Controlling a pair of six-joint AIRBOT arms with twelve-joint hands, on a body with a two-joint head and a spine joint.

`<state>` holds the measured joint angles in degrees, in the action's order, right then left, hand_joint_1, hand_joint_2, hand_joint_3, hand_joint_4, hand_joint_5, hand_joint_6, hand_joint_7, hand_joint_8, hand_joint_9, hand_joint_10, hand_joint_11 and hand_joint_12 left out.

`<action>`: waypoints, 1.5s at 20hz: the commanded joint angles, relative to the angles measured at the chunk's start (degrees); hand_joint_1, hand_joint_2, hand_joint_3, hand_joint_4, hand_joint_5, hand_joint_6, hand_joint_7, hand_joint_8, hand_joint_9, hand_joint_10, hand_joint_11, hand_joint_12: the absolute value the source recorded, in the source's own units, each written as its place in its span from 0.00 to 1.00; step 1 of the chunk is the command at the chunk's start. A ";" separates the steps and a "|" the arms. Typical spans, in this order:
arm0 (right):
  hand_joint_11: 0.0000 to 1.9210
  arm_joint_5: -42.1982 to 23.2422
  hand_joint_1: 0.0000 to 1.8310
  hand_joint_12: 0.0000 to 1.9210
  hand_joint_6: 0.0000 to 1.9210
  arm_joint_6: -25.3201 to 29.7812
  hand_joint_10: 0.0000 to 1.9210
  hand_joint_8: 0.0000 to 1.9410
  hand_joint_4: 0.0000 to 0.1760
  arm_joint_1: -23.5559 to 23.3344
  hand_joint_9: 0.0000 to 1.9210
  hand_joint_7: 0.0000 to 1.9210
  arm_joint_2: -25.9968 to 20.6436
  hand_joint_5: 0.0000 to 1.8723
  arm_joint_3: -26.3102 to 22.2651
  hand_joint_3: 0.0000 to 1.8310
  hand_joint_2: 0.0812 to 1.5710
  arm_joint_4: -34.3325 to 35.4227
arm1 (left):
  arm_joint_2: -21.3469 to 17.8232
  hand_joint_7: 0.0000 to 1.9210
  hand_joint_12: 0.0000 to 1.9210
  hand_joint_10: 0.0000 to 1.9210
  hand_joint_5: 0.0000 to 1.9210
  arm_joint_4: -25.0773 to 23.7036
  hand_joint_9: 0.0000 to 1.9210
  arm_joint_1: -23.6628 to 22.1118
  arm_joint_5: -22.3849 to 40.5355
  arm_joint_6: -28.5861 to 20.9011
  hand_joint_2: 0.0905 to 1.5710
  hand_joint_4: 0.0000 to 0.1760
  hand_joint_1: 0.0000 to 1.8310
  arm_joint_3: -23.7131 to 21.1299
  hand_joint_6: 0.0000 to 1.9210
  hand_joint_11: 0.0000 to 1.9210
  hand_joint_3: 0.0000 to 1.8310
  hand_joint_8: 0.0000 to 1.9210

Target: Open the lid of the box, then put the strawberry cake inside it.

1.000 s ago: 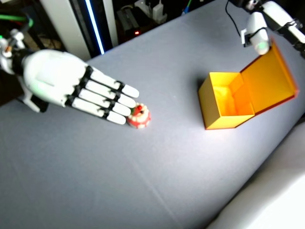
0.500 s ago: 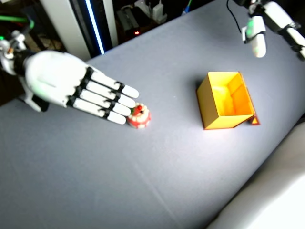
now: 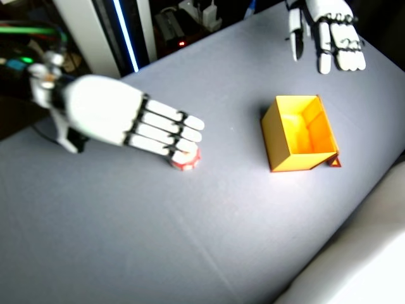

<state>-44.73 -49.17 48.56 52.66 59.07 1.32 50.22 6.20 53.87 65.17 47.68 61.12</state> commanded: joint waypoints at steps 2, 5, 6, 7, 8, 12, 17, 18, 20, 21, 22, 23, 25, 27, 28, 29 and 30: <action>0.00 -2.80 0.43 0.57 0.00 0.24 0.03 0.00 0.00 -1.68 0.09 0.06 1.09 0.05 1.52 0.00 0.72 0.46 | -1.29 0.04 0.32 0.01 0.19 0.38 0.03 1.58 10.06 0.05 0.88 0.00 0.45 -1.12 0.01 0.00 0.00 0.00; 0.00 1.26 0.51 0.68 0.01 0.23 0.05 0.01 0.00 -3.35 0.12 0.11 3.03 0.10 3.75 0.00 0.69 0.49 | -1.94 0.05 0.44 0.01 0.18 0.38 0.04 3.39 11.95 0.03 0.88 0.00 0.40 -2.13 0.00 0.00 0.00 0.00; 0.00 2.38 0.55 0.73 0.02 0.23 0.07 0.02 0.00 -3.88 0.16 0.16 3.75 0.13 4.59 0.00 0.68 0.67 | -1.98 0.04 0.46 0.00 0.17 0.38 0.04 3.61 12.02 0.01 0.88 0.00 0.38 -2.25 0.00 0.00 0.00 0.00; 0.00 3.94 0.59 0.79 0.02 0.23 0.14 0.02 0.00 -4.55 0.19 0.24 4.64 0.17 5.71 0.00 0.67 1.04 | -1.98 0.04 0.46 0.00 0.16 0.38 0.04 3.79 12.02 -0.03 0.89 0.02 0.38 -2.29 0.00 0.00 0.00 0.00; 0.31 5.13 0.74 0.91 0.50 0.23 0.70 0.59 0.00 -5.22 0.41 0.46 5.27 0.35 6.64 0.00 0.73 1.06 | -1.98 0.04 0.48 0.00 0.15 0.38 0.04 3.84 12.09 -0.07 0.89 0.02 0.39 -2.31 0.00 0.00 0.00 0.00; 0.57 5.32 0.66 1.00 0.57 0.26 0.95 0.83 0.00 -7.86 0.52 0.41 5.32 0.40 7.00 0.00 0.78 -0.45 | -2.52 0.03 0.53 0.00 0.14 0.12 0.04 4.92 12.46 -0.19 0.91 0.08 0.37 -2.94 0.00 0.00 0.00 0.00; 0.39 3.03 0.67 1.00 0.60 2.70 0.83 0.76 0.00 -12.28 0.41 0.44 5.15 0.39 6.35 0.00 0.77 -5.68 | -2.32 0.01 0.31 0.00 0.10 0.39 0.01 7.25 11.12 -1.44 0.94 0.25 0.29 -3.15 0.01 0.00 0.00 0.00; 0.39 2.98 0.67 1.00 0.60 3.16 0.82 0.76 0.00 -13.74 0.41 0.44 5.15 0.39 6.48 0.00 0.77 -6.95 | -2.06 0.00 0.24 0.00 0.10 0.57 0.00 7.63 11.19 -1.69 0.94 0.24 0.30 -3.15 0.01 0.00 0.00 0.00; 0.37 3.05 0.71 0.98 0.65 3.31 0.91 0.83 0.00 -16.93 0.36 0.35 5.93 0.33 7.31 0.00 0.81 -8.71 | -1.49 0.00 0.23 0.00 0.10 0.74 0.00 8.02 10.93 -2.00 0.93 0.29 0.33 -3.03 0.02 0.00 0.00 0.00; 0.34 3.17 0.73 0.93 0.65 3.31 0.85 0.78 0.00 -18.17 0.36 0.37 6.72 0.34 7.97 0.00 0.79 -9.06 | -1.07 0.00 0.22 0.00 0.11 0.74 0.00 8.06 10.70 -2.20 0.92 0.26 0.35 -2.86 0.01 0.00 0.00 0.00; 0.34 3.55 0.66 0.88 0.70 3.42 0.74 0.75 0.00 -19.69 0.38 0.42 7.92 0.34 8.86 0.00 0.79 -9.37 | -0.75 0.00 0.22 0.00 0.11 0.74 0.00 8.17 10.43 -2.49 0.92 0.26 0.35 -2.66 0.01 0.00 0.00 0.00; 0.34 3.86 0.72 0.87 0.70 3.53 0.81 0.71 0.00 -21.07 0.38 0.40 9.08 0.33 9.80 0.00 0.78 -9.62 | -0.47 0.00 0.25 0.00 0.11 0.70 0.00 8.24 10.17 -2.81 0.92 0.24 0.33 -2.47 0.01 0.00 0.00 0.00; 0.33 4.15 0.73 0.91 0.68 3.54 0.84 0.72 0.00 -23.94 0.38 0.38 11.72 0.34 11.89 0.00 0.78 -9.62 | 0.15 0.00 0.29 0.00 0.12 0.62 0.00 8.47 9.50 -3.24 0.92 0.19 0.33 -2.14 0.01 0.00 0.00 0.00; 0.34 4.96 0.66 0.95 0.67 3.83 0.79 0.75 0.00 -25.96 0.38 0.40 14.21 0.37 14.06 0.00 0.79 -9.61 | 0.57 0.01 0.34 0.00 0.13 0.27 0.00 8.47 8.77 -3.63 0.91 0.12 0.35 -1.79 0.01 0.00 0.00 0.00; 0.43 5.44 0.66 0.98 0.63 3.83 0.82 0.78 0.00 -26.86 0.43 0.42 15.33 0.37 14.91 0.00 0.78 -9.75 | 0.82 0.02 0.37 0.00 0.14 0.11 0.01 8.47 8.54 -3.92 0.91 0.14 0.34 -1.58 0.01 0.00 0.00 0.00; 0.53 5.72 0.65 1.00 0.70 3.84 0.94 0.77 0.00 -27.83 0.48 0.39 16.37 0.37 15.53 0.00 0.79 -10.19 | 1.05 0.03 0.42 0.00 0.14 -0.05 0.02 8.45 8.34 -4.16 0.92 0.14 0.31 -1.39 0.01 0.00 0.00 0.00; 0.58 6.17 0.65 1.00 0.72 3.83 0.99 0.77 0.00 -29.01 0.52 0.38 17.47 0.37 16.36 0.00 0.79 -10.68 | 1.25 0.03 0.43 0.00 0.14 -0.27 0.01 8.39 8.04 -4.31 0.92 0.15 0.30 -1.22 0.00 0.00 0.00 0.00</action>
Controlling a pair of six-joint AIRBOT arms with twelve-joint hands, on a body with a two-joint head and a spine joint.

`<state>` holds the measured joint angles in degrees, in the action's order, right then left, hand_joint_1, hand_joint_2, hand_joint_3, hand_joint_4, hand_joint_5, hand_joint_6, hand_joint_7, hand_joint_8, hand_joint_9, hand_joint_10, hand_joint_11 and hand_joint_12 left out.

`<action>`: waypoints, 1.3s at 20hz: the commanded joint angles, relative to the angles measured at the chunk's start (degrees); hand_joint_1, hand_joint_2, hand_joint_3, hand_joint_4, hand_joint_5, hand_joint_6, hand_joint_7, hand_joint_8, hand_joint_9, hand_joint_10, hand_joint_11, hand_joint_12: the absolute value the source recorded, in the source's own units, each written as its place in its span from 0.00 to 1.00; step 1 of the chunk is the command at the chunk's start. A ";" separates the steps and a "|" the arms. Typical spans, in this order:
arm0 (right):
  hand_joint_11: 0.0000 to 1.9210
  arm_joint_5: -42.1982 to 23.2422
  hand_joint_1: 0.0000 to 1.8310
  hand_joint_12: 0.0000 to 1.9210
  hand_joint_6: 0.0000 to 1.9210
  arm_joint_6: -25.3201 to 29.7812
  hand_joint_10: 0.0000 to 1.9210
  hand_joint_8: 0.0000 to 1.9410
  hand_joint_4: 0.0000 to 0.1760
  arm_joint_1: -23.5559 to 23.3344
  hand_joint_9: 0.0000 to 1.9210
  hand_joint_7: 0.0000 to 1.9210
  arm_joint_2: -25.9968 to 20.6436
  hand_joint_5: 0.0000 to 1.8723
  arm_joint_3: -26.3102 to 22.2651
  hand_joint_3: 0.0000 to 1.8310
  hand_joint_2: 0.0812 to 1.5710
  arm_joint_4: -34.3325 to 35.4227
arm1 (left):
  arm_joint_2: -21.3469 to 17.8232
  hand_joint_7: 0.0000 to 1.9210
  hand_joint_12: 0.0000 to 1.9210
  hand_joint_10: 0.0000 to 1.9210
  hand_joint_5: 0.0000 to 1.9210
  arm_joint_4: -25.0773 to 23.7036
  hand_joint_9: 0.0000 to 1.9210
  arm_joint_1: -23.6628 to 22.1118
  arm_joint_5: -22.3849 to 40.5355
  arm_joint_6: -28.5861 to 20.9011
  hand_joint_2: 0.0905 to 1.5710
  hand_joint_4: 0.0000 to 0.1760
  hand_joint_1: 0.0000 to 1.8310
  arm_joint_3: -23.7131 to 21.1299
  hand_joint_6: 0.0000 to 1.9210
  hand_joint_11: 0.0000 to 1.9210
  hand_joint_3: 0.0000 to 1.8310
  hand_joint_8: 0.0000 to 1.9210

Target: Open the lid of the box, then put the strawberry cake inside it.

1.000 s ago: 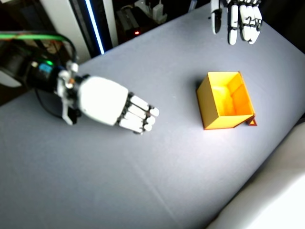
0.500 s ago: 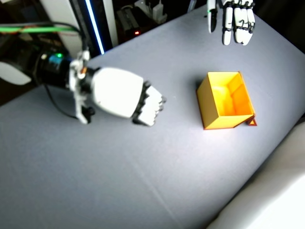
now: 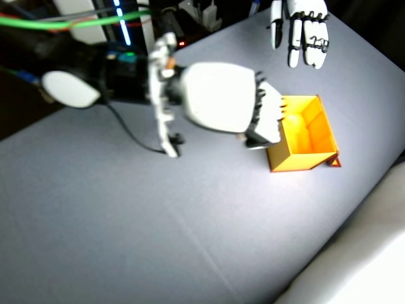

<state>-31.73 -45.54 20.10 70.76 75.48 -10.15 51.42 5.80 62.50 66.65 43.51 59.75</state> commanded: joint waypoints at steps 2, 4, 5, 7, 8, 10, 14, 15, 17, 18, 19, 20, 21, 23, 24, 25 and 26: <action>0.34 -6.24 0.71 0.97 0.65 0.21 0.85 0.77 0.00 -2.46 0.36 0.35 1.15 0.37 1.31 0.00 0.79 0.23 | 0.45 0.03 0.49 0.00 0.14 -0.05 0.02 -0.40 5.96 -0.43 0.92 0.13 0.27 0.51 0.00 0.00 0.00 0.00; 0.14 -5.70 0.62 1.00 0.68 0.21 0.70 0.54 0.00 -4.17 0.12 0.18 2.65 0.39 2.70 0.00 0.78 0.14 | 0.97 0.02 0.43 0.00 0.14 -0.30 0.01 -0.51 5.41 -0.88 0.92 0.10 0.29 0.95 0.00 0.00 0.00 0.00; 0.21 -5.44 0.64 1.00 0.68 0.20 0.75 0.74 0.00 -4.74 0.21 0.25 3.11 0.44 3.16 0.00 0.80 0.14 | 1.10 0.03 0.43 0.00 0.15 -0.42 0.01 -0.60 5.21 -0.98 0.92 0.07 0.32 1.06 0.00 0.00 0.00 0.00; 0.61 -4.24 0.62 1.00 0.63 0.20 0.98 0.96 0.00 -6.53 0.56 0.47 4.99 0.43 4.94 0.00 0.76 0.15 | 1.51 0.03 0.48 0.00 0.15 -0.88 0.01 -0.86 4.78 -1.30 0.91 0.00 0.36 1.53 0.01 0.00 0.00 0.00; 0.29 -3.77 0.64 1.00 0.59 0.20 0.93 0.88 0.00 -6.98 0.25 0.33 5.83 0.46 5.64 0.00 0.78 0.17 | 1.71 0.04 0.53 0.01 0.16 -0.96 0.02 -0.94 4.71 -1.34 0.91 0.00 0.36 1.73 0.01 0.00 0.00 0.00; 0.42 -2.72 0.65 1.00 0.53 0.20 0.95 0.88 0.00 -7.50 0.28 0.34 7.88 0.45 7.22 0.00 0.78 0.18 | 2.35 0.03 0.53 0.00 0.16 -1.14 0.02 -1.26 4.38 -1.51 0.91 0.00 0.35 2.31 0.00 0.00 0.00 0.00; 0.71 0.93 0.61 1.00 0.67 0.20 1.00 0.96 0.00 -8.17 0.66 0.56 12.20 0.41 10.92 0.00 0.77 0.44 | 3.51 0.02 0.54 0.00 0.15 -2.25 0.01 -2.72 2.90 -2.09 0.92 0.02 0.34 3.28 0.00 0.00 0.00 0.00; 0.65 2.22 0.60 1.00 0.69 0.19 1.00 0.93 0.00 -8.24 0.59 0.51 13.34 0.40 12.25 0.00 0.78 0.92 | 3.91 0.02 0.54 0.00 0.15 -2.79 0.01 -3.27 2.37 -2.52 0.92 0.02 0.35 3.70 0.00 0.00 0.00 0.00; 0.51 3.70 0.65 0.99 0.63 0.19 0.89 0.83 0.00 -8.24 0.49 0.41 14.67 0.35 13.95 0.00 0.80 1.75 | 4.31 0.02 0.53 0.00 0.15 -3.58 0.00 -4.09 1.66 -2.82 0.93 0.00 0.33 4.13 0.00 0.00 0.00 0.00; 0.55 4.46 0.65 1.00 0.70 0.19 0.95 0.77 0.00 -8.24 0.51 0.39 15.27 0.37 14.72 0.00 0.79 2.38 | 4.42 0.02 0.52 0.00 0.15 -3.90 0.00 -4.41 1.52 -2.89 0.93 0.00 0.32 4.28 0.00 0.00 0.00 0.00; 0.59 4.74 0.62 1.00 0.68 0.19 0.99 0.89 0.00 -8.24 0.54 0.46 15.49 0.40 15.13 0.00 0.77 2.97 | 4.51 0.02 0.51 0.00 0.15 -3.98 0.00 -4.51 1.56 -2.98 0.93 0.00 0.33 4.39 0.00 0.00 0.00 0.00; 0.38 4.92 0.63 0.98 0.73 0.19 0.84 0.81 0.00 -8.24 0.37 0.41 15.57 0.32 15.27 0.00 0.81 3.17 | 4.54 0.02 0.50 0.00 0.15 -3.99 0.00 -4.57 1.59 -3.00 0.93 0.02 0.32 4.41 0.00 0.00 0.00 0.00; 0.25 5.04 0.59 0.96 0.53 0.19 0.71 0.60 0.00 -8.24 0.28 0.29 15.57 0.23 15.28 0.00 0.77 3.17 | 4.54 0.02 0.50 0.00 0.15 -4.00 0.00 -4.64 1.59 -3.02 0.93 0.00 0.33 4.41 0.00 0.00 0.00 0.00; 0.08 5.36 0.54 0.86 0.23 0.19 0.45 0.21 0.00 -8.24 0.17 0.18 15.57 0.13 15.30 0.00 0.72 3.18 | 4.54 0.02 0.50 0.00 0.15 -4.00 0.00 -4.65 1.62 -3.04 0.93 0.00 0.32 4.40 0.00 0.00 0.00 0.00; 0.00 5.40 0.52 0.80 0.05 0.20 0.29 0.03 0.11 -8.24 0.10 0.13 15.57 0.07 15.27 0.00 0.70 3.18 | 4.55 0.02 0.49 0.00 0.14 -4.00 0.00 -4.65 1.76 -3.04 0.93 0.06 0.27 4.39 0.00 0.00 0.00 0.00; 0.00 5.45 0.52 0.80 0.05 0.20 0.29 0.03 0.11 -8.24 0.10 0.13 15.57 0.07 15.18 0.00 0.70 3.18 | 4.57 0.02 0.49 0.00 0.14 -3.98 0.00 -4.65 1.87 -3.05 0.93 0.06 0.27 4.38 0.00 0.00 0.00 0.00; 0.00 5.48 0.51 0.80 0.02 0.20 0.24 0.01 0.18 -8.24 0.09 0.10 15.57 0.06 15.06 0.00 0.69 3.17 | 4.57 0.02 0.52 0.00 0.14 -3.94 0.00 -4.65 1.98 -3.06 0.93 0.04 0.26 4.38 0.00 0.00 0.00 0.00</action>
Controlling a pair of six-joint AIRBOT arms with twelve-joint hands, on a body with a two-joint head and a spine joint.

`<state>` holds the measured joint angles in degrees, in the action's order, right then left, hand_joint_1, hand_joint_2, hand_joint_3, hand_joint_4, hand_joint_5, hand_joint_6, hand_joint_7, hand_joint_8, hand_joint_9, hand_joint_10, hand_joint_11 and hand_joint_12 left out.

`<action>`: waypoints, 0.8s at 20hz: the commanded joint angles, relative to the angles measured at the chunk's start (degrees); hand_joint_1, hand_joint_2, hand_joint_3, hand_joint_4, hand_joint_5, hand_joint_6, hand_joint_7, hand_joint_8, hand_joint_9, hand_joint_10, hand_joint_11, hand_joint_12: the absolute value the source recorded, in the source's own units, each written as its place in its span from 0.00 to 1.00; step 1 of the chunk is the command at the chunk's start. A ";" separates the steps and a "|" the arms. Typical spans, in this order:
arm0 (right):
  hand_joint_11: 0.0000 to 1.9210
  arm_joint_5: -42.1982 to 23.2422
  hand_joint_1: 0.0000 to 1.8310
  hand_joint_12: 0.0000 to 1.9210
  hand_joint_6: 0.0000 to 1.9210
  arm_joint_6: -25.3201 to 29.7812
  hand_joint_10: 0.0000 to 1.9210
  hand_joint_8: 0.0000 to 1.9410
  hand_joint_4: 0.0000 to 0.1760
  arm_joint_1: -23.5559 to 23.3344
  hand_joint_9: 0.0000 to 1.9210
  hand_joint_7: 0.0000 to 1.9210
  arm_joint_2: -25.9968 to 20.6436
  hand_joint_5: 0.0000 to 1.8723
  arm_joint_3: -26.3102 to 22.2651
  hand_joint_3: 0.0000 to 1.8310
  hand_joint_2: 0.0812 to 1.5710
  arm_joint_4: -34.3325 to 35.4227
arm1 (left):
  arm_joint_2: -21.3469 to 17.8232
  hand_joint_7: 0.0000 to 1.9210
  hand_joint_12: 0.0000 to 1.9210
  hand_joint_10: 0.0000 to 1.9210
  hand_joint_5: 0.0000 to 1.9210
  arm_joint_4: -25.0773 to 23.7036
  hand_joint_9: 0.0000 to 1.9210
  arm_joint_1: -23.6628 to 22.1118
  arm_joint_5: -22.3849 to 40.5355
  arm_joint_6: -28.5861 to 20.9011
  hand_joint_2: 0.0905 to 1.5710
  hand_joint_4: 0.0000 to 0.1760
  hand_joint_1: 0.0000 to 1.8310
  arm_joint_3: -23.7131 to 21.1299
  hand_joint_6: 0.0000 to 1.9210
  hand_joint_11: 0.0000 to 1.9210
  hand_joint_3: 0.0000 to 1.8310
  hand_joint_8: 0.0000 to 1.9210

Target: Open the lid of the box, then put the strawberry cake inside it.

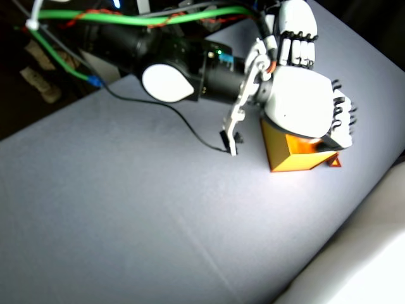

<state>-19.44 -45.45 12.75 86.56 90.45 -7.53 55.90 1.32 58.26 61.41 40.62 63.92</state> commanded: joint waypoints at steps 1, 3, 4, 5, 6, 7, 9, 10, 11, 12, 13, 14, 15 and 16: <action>0.00 -6.81 0.48 0.77 0.00 0.11 0.15 0.00 0.20 -0.89 0.07 0.06 -0.24 0.04 -0.15 0.00 0.68 0.53 | 0.08 0.02 0.54 0.00 0.14 0.65 0.00 -0.41 7.40 -0.18 0.92 0.04 0.27 0.17 0.00 0.00 0.00 0.00; 0.00 -6.81 0.49 0.67 0.00 0.11 0.10 0.00 0.23 -0.89 0.04 0.03 -0.24 0.03 -0.45 0.00 0.68 0.42 | 0.08 0.02 0.51 0.00 0.14 0.74 0.00 -0.41 7.44 -0.19 0.92 0.00 0.27 0.16 0.00 0.00 0.00 0.00; 0.00 -6.82 0.49 0.61 0.00 0.11 0.07 0.00 0.19 -0.90 0.03 0.01 -0.26 0.03 -0.91 0.00 0.68 0.01 | 0.08 0.02 0.47 0.00 0.13 0.94 0.00 -0.41 7.60 -0.19 0.92 0.02 0.26 0.07 0.00 0.00 0.00 0.00; 0.00 -6.88 0.49 0.54 0.00 0.11 0.04 0.00 0.12 -0.90 0.01 0.00 -0.28 0.03 -1.41 0.00 0.68 -0.17 | 0.04 0.02 0.46 0.00 0.14 1.02 0.00 -0.41 7.83 -0.20 0.92 0.04 0.26 -0.05 0.00 0.00 0.00 0.00; 0.00 -7.22 0.46 0.56 0.00 0.11 0.04 0.00 0.09 -0.90 0.03 0.00 -1.00 0.03 -2.30 0.00 0.70 -0.18 | -0.03 0.02 0.47 0.00 0.14 1.11 0.01 -0.41 8.10 -0.20 0.92 0.03 0.27 -0.20 0.00 0.00 0.00 0.00; 0.00 -7.68 0.42 0.60 0.00 0.11 0.04 0.00 0.05 -0.90 0.05 0.01 -2.08 0.03 -3.24 0.00 0.71 -0.40 | -0.12 0.02 0.50 0.01 0.14 1.19 0.01 -0.41 8.37 -0.20 0.91 0.03 0.28 -0.35 0.01 0.00 0.00 0.00; 0.00 -9.54 0.35 0.69 0.00 0.11 0.04 0.00 0.02 -0.88 0.06 0.02 -6.04 0.03 -6.64 0.01 0.76 -1.18 | -0.49 0.03 0.46 0.01 0.15 1.47 0.02 -0.40 8.98 -0.19 0.91 0.00 0.28 -0.81 0.01 0.00 0.00 0.00; 0.00 -10.95 0.33 0.70 0.00 0.11 0.04 0.00 0.00 -0.86 0.06 0.02 -7.81 0.02 -8.44 0.00 0.77 -1.82 | -0.79 0.03 0.45 0.01 0.15 1.65 0.02 -0.38 9.48 -0.18 0.91 0.00 0.29 -1.07 0.00 0.00 0.00 0.00; 0.00 -12.62 0.30 0.72 0.00 0.11 0.04 0.00 0.00 -0.09 0.07 0.02 -9.83 0.02 -10.46 0.00 0.78 -2.62 | -1.15 0.03 0.46 0.01 0.14 1.77 0.02 -0.24 9.99 -0.16 0.92 0.13 0.26 -1.44 0.00 0.00 0.00 0.00; 0.00 -14.52 0.26 0.75 0.00 0.12 0.05 0.00 0.00 1.12 0.07 0.03 -11.99 0.01 -12.34 0.01 0.80 -2.91 | -1.57 0.04 0.49 0.01 0.14 2.09 0.03 0.17 10.94 -0.13 0.91 0.11 0.28 -1.88 0.00 0.00 0.00 0.00; 0.00 -16.00 0.24 0.80 0.00 0.12 0.12 0.00 0.04 2.01 0.06 0.03 -13.27 0.00 -13.51 0.00 0.81 -2.97 | -1.86 0.03 0.45 0.01 0.13 2.38 0.02 0.53 11.73 -0.02 0.91 0.11 0.30 -2.22 0.00 0.00 0.00 0.00; 0.00 -18.75 0.25 0.85 0.00 0.12 0.22 0.00 0.00 4.63 0.02 0.04 -14.64 0.01 -15.77 0.00 0.81 -3.30 | -2.58 0.03 0.41 0.01 0.13 2.83 0.02 1.16 13.20 0.25 0.91 0.18 0.30 -2.92 0.00 0.00 0.00 0.00; 0.00 -20.76 0.22 0.79 0.00 0.12 0.14 0.00 0.00 6.09 0.00 0.01 -17.12 0.00 -17.61 0.00 0.83 -3.49 | -3.17 0.03 0.40 0.01 0.12 3.05 0.02 1.57 14.15 0.41 0.91 0.12 0.29 -3.44 0.00 0.00 0.00 0.00; 0.00 -23.00 0.21 0.68 0.00 0.12 0.07 0.00 0.00 7.82 0.00 0.00 -19.71 0.00 -19.55 0.00 0.84 -3.49 | -3.77 0.03 0.35 0.00 0.12 3.20 0.01 1.96 15.19 0.58 0.91 0.10 0.29 -3.95 0.00 0.00 0.00 0.00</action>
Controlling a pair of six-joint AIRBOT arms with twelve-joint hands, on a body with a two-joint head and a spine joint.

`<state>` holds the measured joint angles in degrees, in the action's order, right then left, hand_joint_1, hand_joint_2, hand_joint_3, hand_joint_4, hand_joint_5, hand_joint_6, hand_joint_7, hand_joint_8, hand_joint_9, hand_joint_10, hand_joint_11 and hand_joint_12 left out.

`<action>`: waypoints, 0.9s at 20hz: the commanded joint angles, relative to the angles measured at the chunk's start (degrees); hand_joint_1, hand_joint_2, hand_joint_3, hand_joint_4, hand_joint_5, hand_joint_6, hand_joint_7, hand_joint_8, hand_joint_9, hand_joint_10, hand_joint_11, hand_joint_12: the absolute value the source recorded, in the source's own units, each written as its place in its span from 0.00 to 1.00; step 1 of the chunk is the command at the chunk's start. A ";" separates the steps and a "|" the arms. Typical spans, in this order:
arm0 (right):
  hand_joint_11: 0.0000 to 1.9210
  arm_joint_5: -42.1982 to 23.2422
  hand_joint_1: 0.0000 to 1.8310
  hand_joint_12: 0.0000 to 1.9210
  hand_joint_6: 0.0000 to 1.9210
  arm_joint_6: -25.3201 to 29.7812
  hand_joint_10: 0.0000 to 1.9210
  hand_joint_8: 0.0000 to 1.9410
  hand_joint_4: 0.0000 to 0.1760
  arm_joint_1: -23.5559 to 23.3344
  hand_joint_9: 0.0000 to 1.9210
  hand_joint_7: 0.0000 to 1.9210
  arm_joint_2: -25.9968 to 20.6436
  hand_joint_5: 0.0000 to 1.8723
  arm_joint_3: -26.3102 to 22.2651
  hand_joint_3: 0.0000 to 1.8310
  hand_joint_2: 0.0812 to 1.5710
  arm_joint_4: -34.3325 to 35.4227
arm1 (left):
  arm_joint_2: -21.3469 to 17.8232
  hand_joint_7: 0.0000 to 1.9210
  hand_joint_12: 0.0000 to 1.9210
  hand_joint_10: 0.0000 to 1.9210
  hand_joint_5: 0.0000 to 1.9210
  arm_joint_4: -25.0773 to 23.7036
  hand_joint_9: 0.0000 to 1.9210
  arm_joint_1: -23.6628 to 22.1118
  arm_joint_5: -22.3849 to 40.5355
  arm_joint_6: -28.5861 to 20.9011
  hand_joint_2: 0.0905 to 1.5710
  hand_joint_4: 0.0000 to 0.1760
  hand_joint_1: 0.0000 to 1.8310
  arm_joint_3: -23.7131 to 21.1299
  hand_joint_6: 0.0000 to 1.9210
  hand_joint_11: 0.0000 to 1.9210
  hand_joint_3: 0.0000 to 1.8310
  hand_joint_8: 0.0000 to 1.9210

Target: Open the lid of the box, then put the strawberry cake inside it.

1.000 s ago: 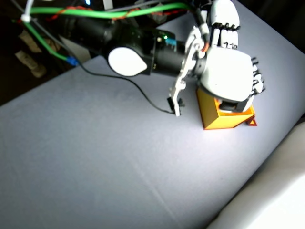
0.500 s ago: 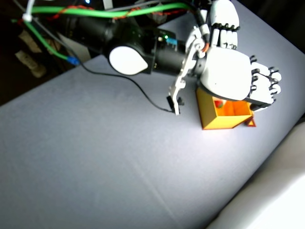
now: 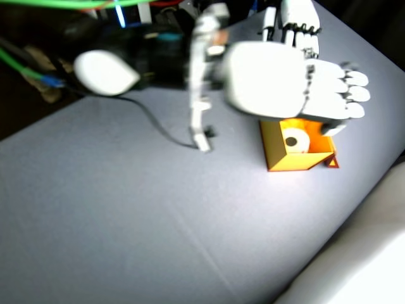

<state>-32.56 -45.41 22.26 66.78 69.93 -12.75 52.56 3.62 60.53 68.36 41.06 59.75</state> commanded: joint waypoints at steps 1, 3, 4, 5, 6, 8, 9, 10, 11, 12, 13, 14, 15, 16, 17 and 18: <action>0.00 -12.04 0.06 0.66 0.00 0.09 0.01 0.00 0.04 0.31 0.00 0.00 -2.85 0.00 -1.15 0.01 0.86 1.72 | -1.02 0.04 0.40 0.01 0.12 1.14 0.03 0.03 9.35 0.48 0.91 0.00 0.29 -0.28 0.00 0.00 0.00 0.00; 0.00 -17.45 0.18 0.18 0.00 0.08 0.00 0.00 0.19 5.10 0.00 0.00 -8.81 0.00 -5.24 0.00 0.86 1.72 | -2.07 0.02 0.43 0.01 0.06 1.95 0.03 0.90 12.31 1.29 0.90 0.00 0.30 -1.20 0.00 0.00 0.00 0.00; 0.00 -19.65 0.20 0.04 0.00 0.08 0.00 0.00 0.35 7.26 0.00 0.00 -10.86 0.00 -6.89 0.00 0.85 2.06 | -2.53 0.00 0.39 0.00 0.02 2.44 0.01 1.43 13.76 1.55 0.90 0.00 0.28 -1.54 0.00 0.00 0.00 0.00; 0.00 -22.04 0.21 0.01 0.00 0.08 0.00 0.00 0.37 10.10 0.00 0.00 -12.90 0.00 -8.44 0.00 0.85 2.92 | -2.94 0.00 0.28 0.00 0.00 3.05 0.00 1.81 15.28 2.01 0.91 0.08 0.24 -1.99 0.00 0.00 0.00 0.00; 0.00 -25.10 0.21 0.00 0.00 0.07 0.00 0.00 0.48 13.16 0.00 0.00 -14.75 0.00 -9.91 0.00 0.85 4.61 | -3.41 0.00 0.19 0.00 0.00 3.71 0.00 2.31 16.62 2.46 0.91 0.09 0.20 -2.47 0.00 0.00 0.00 0.00; 0.00 -30.64 0.19 0.00 0.00 0.06 0.00 0.00 0.63 18.77 0.00 0.00 -17.78 0.00 -12.00 0.01 0.89 7.72 | -4.03 0.00 0.02 0.00 0.00 5.07 0.00 3.55 19.45 3.13 0.90 0.34 0.05 -3.14 0.00 0.00 0.00 0.00; 0.00 -33.93 0.21 0.00 0.00 0.06 0.00 0.00 0.71 21.95 0.00 0.00 -19.83 0.00 -13.21 0.01 0.88 9.56 | -4.25 0.00 0.00 0.00 0.00 6.08 0.00 4.35 21.18 3.31 0.89 0.33 0.03 -3.38 0.00 0.00 0.00 0.00; 0.00 -36.16 0.22 0.00 0.00 0.06 0.00 0.00 0.75 24.27 0.00 0.00 -20.72 0.00 -14.06 0.00 0.86 10.77 | -4.43 0.00 0.00 0.00 0.00 6.75 0.00 4.91 22.42 3.44 0.88 0.23 0.02 -3.56 0.00 0.00 0.00 0.00; 0.00 -38.89 0.22 0.00 0.00 0.05 0.00 0.00 0.41 26.54 0.00 0.00 -21.47 0.00 -14.86 0.00 0.86 11.97 | -4.59 0.00 0.00 0.00 0.00 7.41 0.00 5.54 23.75 3.79 0.87 0.00 0.00 -3.80 0.00 0.00 0.00 0.00; 0.00 -41.36 0.19 0.00 0.00 -0.03 0.00 0.00 0.20 28.78 0.00 0.00 -22.08 0.00 -15.64 0.00 0.85 13.22 | -4.79 0.00 0.00 0.00 0.00 8.03 0.00 6.08 25.03 3.99 0.88 0.00 0.00 -4.00 0.00 0.00 0.00 0.00; 0.00 -44.67 0.19 0.00 0.00 -0.35 0.00 0.00 0.20 31.64 0.00 0.00 -22.78 0.00 -16.65 0.00 0.85 14.79 | -5.09 0.00 0.00 0.00 0.00 8.64 0.00 6.62 26.54 4.14 0.88 0.00 0.00 -4.27 0.00 0.00 0.00 0.00; 0.00 -48.44 0.21 0.00 0.00 -1.28 0.00 0.00 0.11 34.58 0.00 0.00 -23.40 0.00 -17.90 0.00 0.84 16.84 | -5.42 0.00 0.00 0.00 0.00 9.23 0.00 7.05 28.08 4.51 0.88 0.02 0.00 -4.59 0.00 0.00 0.00 0.00; 0.00 -50.35 0.21 0.00 0.00 -1.85 0.00 0.00 0.11 36.32 0.00 0.00 -23.63 0.00 -18.50 0.00 0.84 17.95 | -5.60 0.00 0.00 0.00 0.00 9.55 0.00 7.28 28.95 4.78 0.88 0.02 0.00 -4.81 0.00 0.00 0.00 0.00; 0.00 -53.75 0.22 0.00 0.00 -2.40 0.00 0.00 0.09 38.67 0.00 0.00 -23.99 0.00 -19.30 0.00 0.85 19.79 | -5.76 0.00 0.00 0.00 0.00 9.92 0.00 7.50 30.13 5.21 0.88 0.03 0.00 -5.05 0.00 0.00 0.00 0.00; 0.00 -55.73 0.23 0.00 0.00 -2.50 0.00 0.00 0.09 40.08 0.00 0.00 -24.26 0.00 -19.68 0.00 0.85 20.89 | -5.77 0.00 0.00 0.00 0.00 10.17 0.00 7.60 30.61 5.32 0.88 0.02 0.02 -5.15 0.00 0.00 0.00 0.00; 0.00 -58.91 0.20 0.00 0.00 -2.50 0.00 0.00 0.00 42.21 0.00 0.00 -24.69 0.00 -20.20 0.00 0.85 22.61 | -5.78 0.00 0.00 0.00 0.00 10.41 0.00 7.59 30.63 5.58 0.87 0.36 0.06 -5.22 0.00 0.00 0.00 0.00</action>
<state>-81.80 -47.92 65.58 42.68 49.60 8.75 47.22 12.91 68.25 91.48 46.48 54.46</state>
